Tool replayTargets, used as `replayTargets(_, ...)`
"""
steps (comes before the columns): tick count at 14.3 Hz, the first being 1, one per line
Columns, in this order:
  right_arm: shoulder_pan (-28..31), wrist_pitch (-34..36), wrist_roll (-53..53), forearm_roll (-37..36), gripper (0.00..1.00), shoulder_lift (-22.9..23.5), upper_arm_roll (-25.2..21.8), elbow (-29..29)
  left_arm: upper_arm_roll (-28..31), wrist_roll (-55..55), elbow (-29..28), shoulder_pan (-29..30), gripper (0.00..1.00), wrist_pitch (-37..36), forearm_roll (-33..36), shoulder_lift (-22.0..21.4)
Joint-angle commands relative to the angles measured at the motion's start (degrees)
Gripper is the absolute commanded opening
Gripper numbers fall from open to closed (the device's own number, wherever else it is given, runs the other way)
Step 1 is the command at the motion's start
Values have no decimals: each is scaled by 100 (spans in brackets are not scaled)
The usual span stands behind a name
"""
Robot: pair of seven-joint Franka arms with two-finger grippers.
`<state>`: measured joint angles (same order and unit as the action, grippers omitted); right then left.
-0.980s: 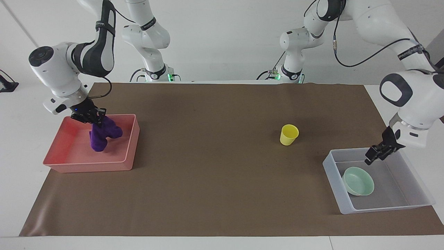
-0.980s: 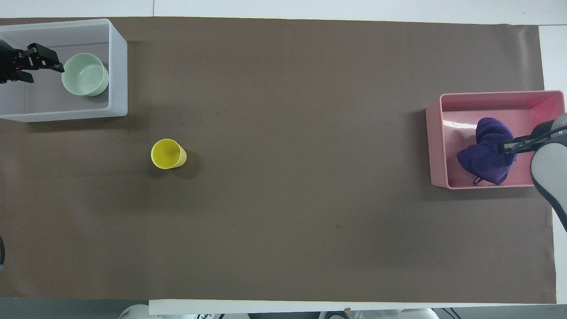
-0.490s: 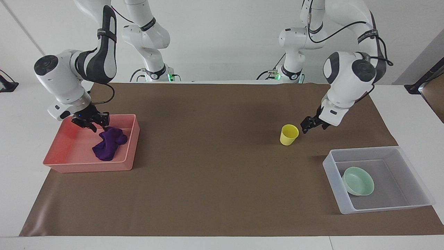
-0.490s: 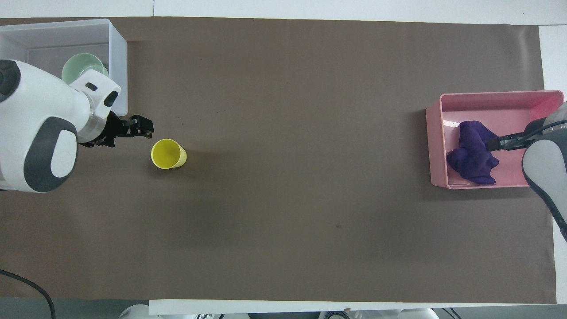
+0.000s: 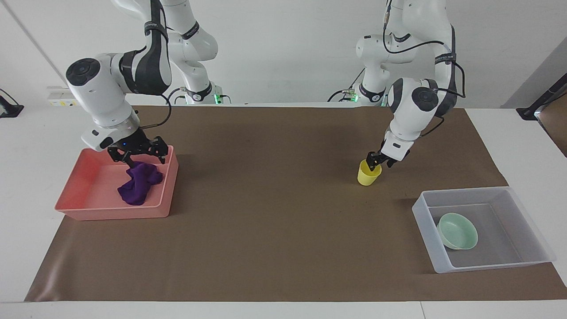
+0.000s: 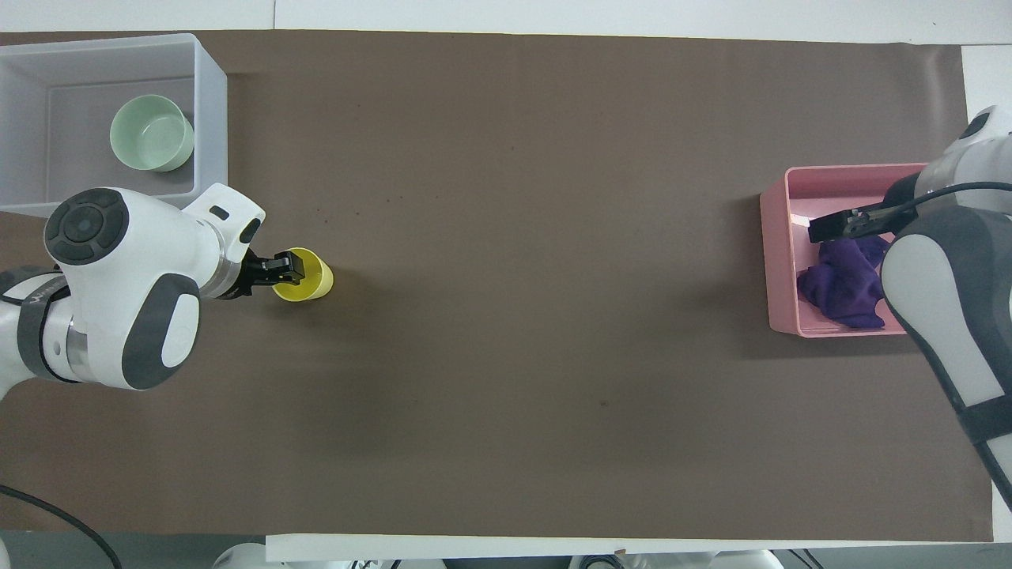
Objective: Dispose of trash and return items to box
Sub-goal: 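Grasp the yellow cup with the left gripper while the right gripper presses the cloth, then carry the yellow cup into the white bin with the left gripper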
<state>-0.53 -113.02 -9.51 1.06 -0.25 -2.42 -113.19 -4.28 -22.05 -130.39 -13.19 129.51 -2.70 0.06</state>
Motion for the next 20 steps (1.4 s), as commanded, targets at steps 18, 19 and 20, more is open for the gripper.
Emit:
replayTargets(18,-35,3858,143,-141,100,-380,-92,2258,138,272,3451,1926,0,35,50,1995)
replayTargets(19,-35,3858,143,-141,100,-380,-92,2258,138,280,3293,1891,0,169,50,2067)
replayTargets(20,-44,3858,151,-141,100,-388,-92,2249,138,289,3126,1917,0,266,50,2068)
